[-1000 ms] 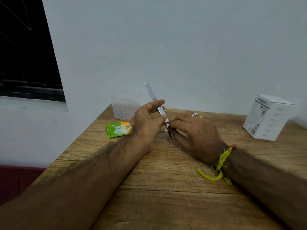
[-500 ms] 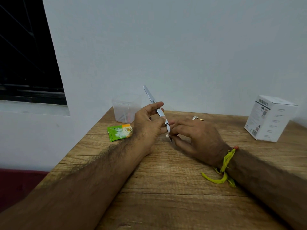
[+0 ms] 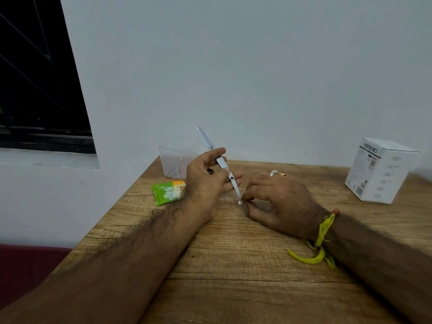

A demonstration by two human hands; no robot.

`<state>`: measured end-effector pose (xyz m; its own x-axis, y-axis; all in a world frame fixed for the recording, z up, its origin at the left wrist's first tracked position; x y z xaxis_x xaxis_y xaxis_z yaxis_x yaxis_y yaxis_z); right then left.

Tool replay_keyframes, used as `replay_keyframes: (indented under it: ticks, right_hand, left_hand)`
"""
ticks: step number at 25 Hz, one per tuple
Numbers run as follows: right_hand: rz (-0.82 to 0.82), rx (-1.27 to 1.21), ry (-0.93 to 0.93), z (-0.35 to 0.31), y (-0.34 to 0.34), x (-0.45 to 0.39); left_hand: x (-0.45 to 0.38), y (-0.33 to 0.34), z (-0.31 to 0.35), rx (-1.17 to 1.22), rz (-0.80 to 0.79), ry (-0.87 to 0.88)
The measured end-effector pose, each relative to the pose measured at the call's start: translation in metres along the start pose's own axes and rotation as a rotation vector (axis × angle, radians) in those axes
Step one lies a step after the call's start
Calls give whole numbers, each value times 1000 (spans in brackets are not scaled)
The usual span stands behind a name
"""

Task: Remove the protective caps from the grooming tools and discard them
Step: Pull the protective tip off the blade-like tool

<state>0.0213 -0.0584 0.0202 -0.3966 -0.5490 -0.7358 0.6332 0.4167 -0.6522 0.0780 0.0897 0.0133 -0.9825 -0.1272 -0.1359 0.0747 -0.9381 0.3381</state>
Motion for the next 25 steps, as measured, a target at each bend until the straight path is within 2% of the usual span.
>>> replay_keyframes:
  ticks: [8,10,13,16,18,21,25]
  right_hand:
    - [-13,29,-26,-5,-3,-1]
    - [60,10,27,-1,-7,-1]
    - [332,-158,235,10,-16,0]
    - [481,-209,435,18,-16,1]
    - [528,-236,522,23,-16,2]
    - [532,-243,521,23,-14,1]
    - [571,-230,558,27,-17,5]
  left_hand:
    - [0,-2,4,20,48,-9]
    - [1,-3,6,49,58,-22]
    - [3,0,10,100,33,-64]
    - [10,10,9,128,-13,-160]
    - [16,15,7,142,-25,-211]
    - [20,22,6,115,-38,-244]
    - [31,31,7,131,-136,-291]
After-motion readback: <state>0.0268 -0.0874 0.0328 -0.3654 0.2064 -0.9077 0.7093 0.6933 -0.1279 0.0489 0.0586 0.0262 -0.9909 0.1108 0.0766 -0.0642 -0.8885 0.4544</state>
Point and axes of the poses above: each hand's wrist, its own x-axis away from the middle knuckle, its own y-axis out of the palm, z = x × y, the point moved 4 cm from there along -x, towards the middle knuckle, and after that the axes turned 9 degrees about z, right-handed, at the moved point
